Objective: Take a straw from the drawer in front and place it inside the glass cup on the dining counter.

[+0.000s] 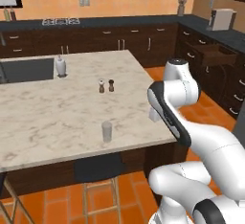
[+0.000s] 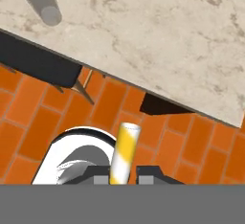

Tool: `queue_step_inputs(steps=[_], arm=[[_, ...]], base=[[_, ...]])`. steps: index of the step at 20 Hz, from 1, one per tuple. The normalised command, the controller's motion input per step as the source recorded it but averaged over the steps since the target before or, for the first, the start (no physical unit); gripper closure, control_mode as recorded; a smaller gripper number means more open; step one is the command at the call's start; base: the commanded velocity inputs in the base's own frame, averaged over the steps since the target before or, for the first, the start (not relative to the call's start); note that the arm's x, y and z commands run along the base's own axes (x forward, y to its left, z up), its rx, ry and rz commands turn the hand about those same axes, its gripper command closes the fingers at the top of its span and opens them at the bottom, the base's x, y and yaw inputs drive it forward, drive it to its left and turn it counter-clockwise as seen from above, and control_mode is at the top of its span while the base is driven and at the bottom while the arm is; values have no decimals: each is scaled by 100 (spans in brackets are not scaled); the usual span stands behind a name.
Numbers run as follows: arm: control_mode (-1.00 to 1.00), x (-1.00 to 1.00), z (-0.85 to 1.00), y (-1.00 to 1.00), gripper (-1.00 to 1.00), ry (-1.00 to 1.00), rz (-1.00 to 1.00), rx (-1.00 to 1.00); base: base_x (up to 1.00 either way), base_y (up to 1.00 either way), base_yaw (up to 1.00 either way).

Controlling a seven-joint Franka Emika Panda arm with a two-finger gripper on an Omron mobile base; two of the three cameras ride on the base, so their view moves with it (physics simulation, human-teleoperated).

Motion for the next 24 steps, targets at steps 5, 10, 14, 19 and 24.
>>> queue_step_inputs(steps=[5, 10, 14, 19, 24], arm=[[100, 0, 0, 0, 100, 0, 0, 0], [100, 0, 0, 0, 100, 0, 0, 0], [100, 0, 0, 0, 100, 0, 0, 0], [100, 0, 0, 0, 100, 0, 0, 0], [-100, -18, 87, 4, 100, -15, 4, 14]], base=[[59, 44, -4], [62, 59, -4], [62, 62, -7], [17, 48, -1], [0, 0, 0]])
